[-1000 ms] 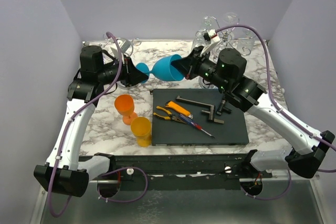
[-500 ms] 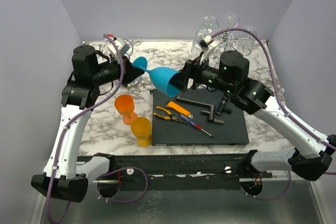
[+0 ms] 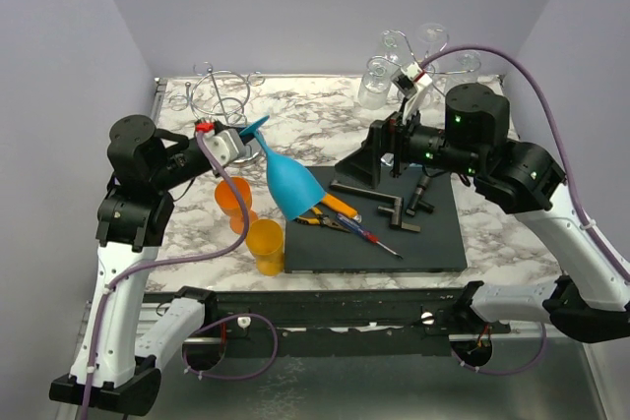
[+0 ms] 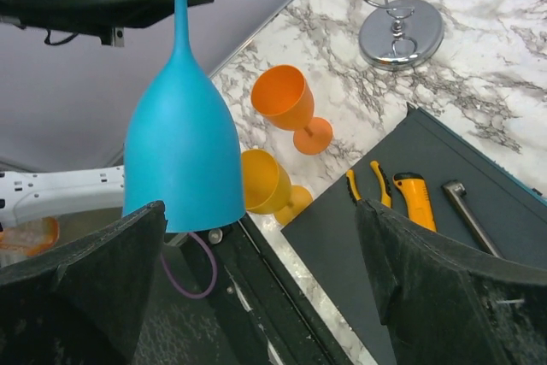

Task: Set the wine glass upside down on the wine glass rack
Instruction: Turn the wine glass upside down at the wine rack.

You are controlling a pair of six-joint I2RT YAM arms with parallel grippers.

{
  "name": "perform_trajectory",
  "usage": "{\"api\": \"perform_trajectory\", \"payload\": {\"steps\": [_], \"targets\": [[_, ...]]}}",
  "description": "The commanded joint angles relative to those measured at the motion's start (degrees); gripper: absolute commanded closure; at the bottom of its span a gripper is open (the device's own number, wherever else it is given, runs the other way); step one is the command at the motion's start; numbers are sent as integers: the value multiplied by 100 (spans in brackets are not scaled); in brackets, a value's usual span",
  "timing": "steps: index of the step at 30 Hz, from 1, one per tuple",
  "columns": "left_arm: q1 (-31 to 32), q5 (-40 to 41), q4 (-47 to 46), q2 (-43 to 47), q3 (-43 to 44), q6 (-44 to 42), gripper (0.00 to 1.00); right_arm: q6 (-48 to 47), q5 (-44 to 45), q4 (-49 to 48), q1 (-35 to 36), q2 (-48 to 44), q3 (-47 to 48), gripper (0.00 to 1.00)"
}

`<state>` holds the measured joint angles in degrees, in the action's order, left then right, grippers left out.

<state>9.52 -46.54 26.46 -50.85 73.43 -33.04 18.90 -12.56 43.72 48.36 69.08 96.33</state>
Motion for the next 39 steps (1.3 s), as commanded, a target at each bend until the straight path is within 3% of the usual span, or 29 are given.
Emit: {"api": "perform_trajectory", "payload": {"steps": [1, 13, 25, 32, 39], "targets": [[33, -274, -169, 239, -304, -1238, 100, -111, -39, 427, -24, 203, 264, 0], [33, -651, -642, 509, -566, -1910, 100, 208, -1258, -1155, -24, 833, -280, 0], [42, -721, -777, 395, -682, -2562, 100, 658, -2262, -3087, -11, 746, -1591, 0], [93, -679, -879, 212, -523, -2555, 100, 728, -2150, -3834, 340, 1041, -1965, 0], [120, -614, -940, 170, -496, -2620, 100, 398, -1798, -3565, 582, 1288, -1697, 0]]}}
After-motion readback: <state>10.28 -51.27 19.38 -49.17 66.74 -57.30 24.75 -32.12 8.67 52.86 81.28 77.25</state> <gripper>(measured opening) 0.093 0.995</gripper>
